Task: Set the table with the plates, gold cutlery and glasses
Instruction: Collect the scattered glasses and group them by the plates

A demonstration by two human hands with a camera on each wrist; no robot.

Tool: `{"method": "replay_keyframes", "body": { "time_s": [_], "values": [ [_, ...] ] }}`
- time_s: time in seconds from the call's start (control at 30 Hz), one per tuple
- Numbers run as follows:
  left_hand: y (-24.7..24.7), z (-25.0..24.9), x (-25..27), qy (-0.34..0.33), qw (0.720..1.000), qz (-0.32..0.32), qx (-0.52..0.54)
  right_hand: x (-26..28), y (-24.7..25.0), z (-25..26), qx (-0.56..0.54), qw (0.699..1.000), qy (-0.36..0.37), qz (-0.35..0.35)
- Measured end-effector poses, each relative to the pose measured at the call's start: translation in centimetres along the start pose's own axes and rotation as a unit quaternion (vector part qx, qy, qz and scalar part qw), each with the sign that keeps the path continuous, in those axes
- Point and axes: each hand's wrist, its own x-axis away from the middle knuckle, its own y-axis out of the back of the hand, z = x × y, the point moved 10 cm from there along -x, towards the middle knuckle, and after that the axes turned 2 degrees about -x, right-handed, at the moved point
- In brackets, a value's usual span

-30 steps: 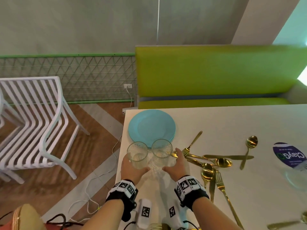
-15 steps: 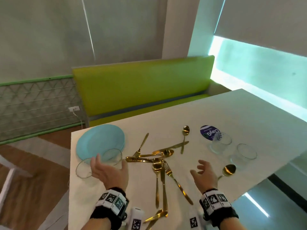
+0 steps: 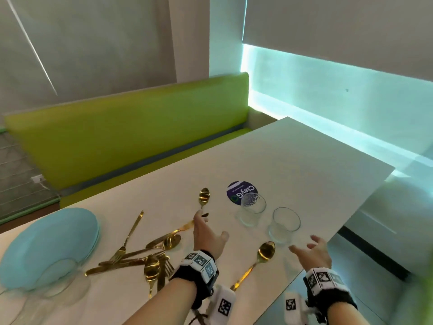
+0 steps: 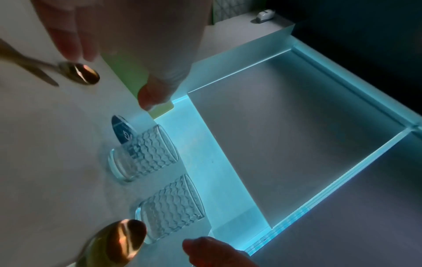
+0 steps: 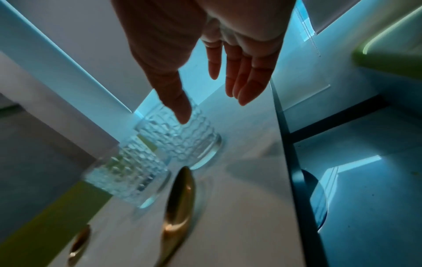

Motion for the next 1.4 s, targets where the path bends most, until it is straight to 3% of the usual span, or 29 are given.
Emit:
{"method": "replay_keyframes", "body": {
  "time_s": [0.3,0.6,0.8,1.0,1.2,1.4],
  "values": [
    [-9.8,-1.2,-5.7,0.037,0.993,0.075,-0.079,-6.1,-4.3,0.9,0.125,0.98,0.072,0.136],
    [-12.5,-2.4,-7.3,0.014,0.994,0.044,-0.098,-8.2,-6.3,1.9,0.121,0.975,0.128,0.137],
    [-12.7,-2.4,-7.2,-0.017,0.99,0.047,-0.135,-8.6,-6.4,2.0,0.11,0.978,0.125,0.127],
    [-8.7,-2.0,-4.9,-0.028,0.993,0.023,-0.109,-6.4,-5.7,4.5,0.098,0.977,0.157,0.104],
    [1.0,-0.7,-0.2,-0.051,0.995,-0.043,-0.069,0.7,-6.9,9.2,0.016,0.973,0.214,0.085],
    [13.4,4.3,6.6,-0.024,0.994,-0.103,-0.038,12.1,-13.6,11.9,-0.011,0.948,0.256,0.186]
  ]
}}
